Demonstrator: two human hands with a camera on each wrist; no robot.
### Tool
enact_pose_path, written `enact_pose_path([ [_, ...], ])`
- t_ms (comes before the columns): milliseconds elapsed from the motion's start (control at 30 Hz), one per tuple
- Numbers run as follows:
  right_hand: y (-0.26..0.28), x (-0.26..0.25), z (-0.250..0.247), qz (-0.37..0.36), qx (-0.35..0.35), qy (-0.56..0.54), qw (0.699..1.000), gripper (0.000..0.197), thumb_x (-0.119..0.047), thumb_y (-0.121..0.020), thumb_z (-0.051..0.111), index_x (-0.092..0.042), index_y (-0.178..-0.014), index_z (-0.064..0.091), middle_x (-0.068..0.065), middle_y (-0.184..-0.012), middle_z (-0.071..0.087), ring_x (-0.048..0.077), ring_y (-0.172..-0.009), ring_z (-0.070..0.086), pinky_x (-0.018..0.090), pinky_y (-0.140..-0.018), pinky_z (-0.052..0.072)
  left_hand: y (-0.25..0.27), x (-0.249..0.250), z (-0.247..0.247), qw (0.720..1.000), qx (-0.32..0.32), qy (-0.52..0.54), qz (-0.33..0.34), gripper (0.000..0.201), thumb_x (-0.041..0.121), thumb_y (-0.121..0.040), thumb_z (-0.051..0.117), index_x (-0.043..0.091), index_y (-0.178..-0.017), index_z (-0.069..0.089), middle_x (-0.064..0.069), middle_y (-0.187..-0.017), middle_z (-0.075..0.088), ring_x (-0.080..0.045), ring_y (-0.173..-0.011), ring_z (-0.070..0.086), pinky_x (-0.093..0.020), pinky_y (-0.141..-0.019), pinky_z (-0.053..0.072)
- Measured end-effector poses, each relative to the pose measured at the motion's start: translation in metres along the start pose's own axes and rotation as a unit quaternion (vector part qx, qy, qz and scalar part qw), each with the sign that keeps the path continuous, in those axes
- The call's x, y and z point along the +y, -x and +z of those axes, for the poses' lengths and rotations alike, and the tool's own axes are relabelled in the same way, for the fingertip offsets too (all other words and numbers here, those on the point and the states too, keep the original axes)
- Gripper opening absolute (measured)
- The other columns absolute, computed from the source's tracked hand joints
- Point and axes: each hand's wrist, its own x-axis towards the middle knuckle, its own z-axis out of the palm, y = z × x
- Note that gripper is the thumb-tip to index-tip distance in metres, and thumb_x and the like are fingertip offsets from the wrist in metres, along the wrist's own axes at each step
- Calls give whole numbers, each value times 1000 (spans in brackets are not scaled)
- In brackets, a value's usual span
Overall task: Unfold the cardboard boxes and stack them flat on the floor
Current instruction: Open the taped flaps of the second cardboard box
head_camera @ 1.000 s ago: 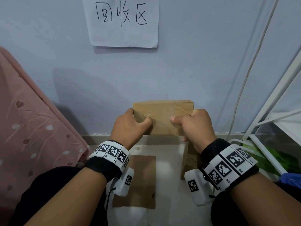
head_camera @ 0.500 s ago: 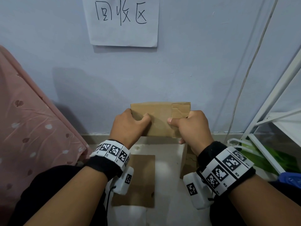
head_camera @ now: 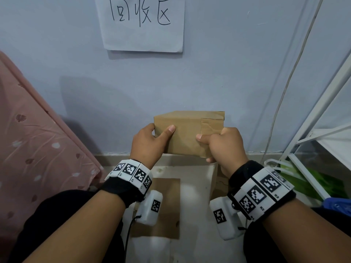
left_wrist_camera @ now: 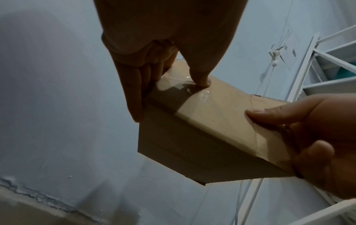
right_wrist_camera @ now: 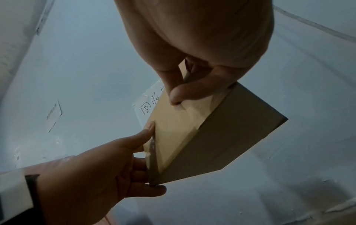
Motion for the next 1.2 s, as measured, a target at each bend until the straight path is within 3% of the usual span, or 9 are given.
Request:
enact_pose_path([
  [167, -2, -1, -1, 13, 10, 11, 1000, 36, -15, -82, 79, 10, -99, 61, 19, -100, 69, 34, -68, 70, 45, -57, 62, -1, -3, 2, 999, -29, 19, -8, 55, 72, -75, 58, 21, -89, 68, -3, -75, 72, -29, -73, 71, -50, -75, 60],
  [233, -3, -2, -2, 16, 13, 15, 1000, 34, -15, -82, 79, 9, -98, 61, 16, -97, 68, 30, -63, 67, 48, -60, 63, -3, -3, 2, 997, -49, 46, -31, 45, 66, -78, 62, 23, -93, 70, -2, -80, 75, -27, -79, 73, -50, -78, 61],
  [333, -3, -2, -3, 26, 20, 4, 999, 35, -16, -83, 79, 7, -102, 61, 12, -95, 67, 29, -63, 66, 44, -57, 62, -4, -2, -1, 990, -86, 95, -53, 22, 38, -92, 69, 27, -112, 70, -5, -88, 77, -23, -85, 74, -49, -84, 62],
  [433, -5, -2, -5, 30, 31, -11, 999, 35, -16, -82, 80, 7, -103, 63, 15, -99, 67, 31, -69, 69, 37, -53, 59, -1, 1, -3, 986, -106, 114, -58, 40, 26, -93, 70, 25, -133, 64, -7, -93, 77, -20, -89, 74, -45, -85, 62],
  [533, -6, -2, -6, 12, 21, 9, 1000, 31, -16, -81, 79, 6, -99, 66, 18, -101, 70, 36, -72, 71, 37, -52, 59, 5, 9, -2, 982, -88, 138, -94, 39, 49, -85, 75, 25, -115, 68, 2, -98, 76, -15, -93, 74, -43, -76, 64],
  [633, -3, -3, 0, -4, 7, 37, 999, 35, -18, -80, 80, 5, -100, 65, 14, -98, 71, 37, -72, 72, 45, -53, 62, 9, 13, -1, 979, -52, 146, -132, 59, 66, -73, 77, 21, -105, 58, 0, -101, 72, -18, -89, 73, -45, -64, 65],
  [800, -1, -3, 2, 8, 5, 34, 999, 41, -18, -81, 80, 10, -104, 61, 16, -101, 69, 37, -73, 71, 50, -57, 62, 0, 10, -3, 978, -50, 149, -136, 51, 45, -77, 85, 13, -104, 56, -15, -102, 72, -30, -85, 74, -53, -61, 63],
  [1000, -6, 1, -2, 23, 19, 6, 1000, 29, -13, -80, 80, 4, -100, 65, 17, -104, 69, 39, -77, 71, 35, -51, 55, -2, 6, -4, 983, -80, 124, -108, 34, 29, -84, 83, 13, -104, 61, -16, -93, 75, -29, -80, 76, -51, -60, 63],
  [1200, -4, -1, -3, 17, 27, 22, 999, 43, -15, -80, 80, 12, -106, 60, 16, -95, 66, 35, -64, 69, 51, -59, 62, -2, 7, -7, 968, -115, 172, -142, 37, 22, -87, 79, 11, -119, 64, -19, -106, 73, -26, -86, 73, -50, -71, 64],
])
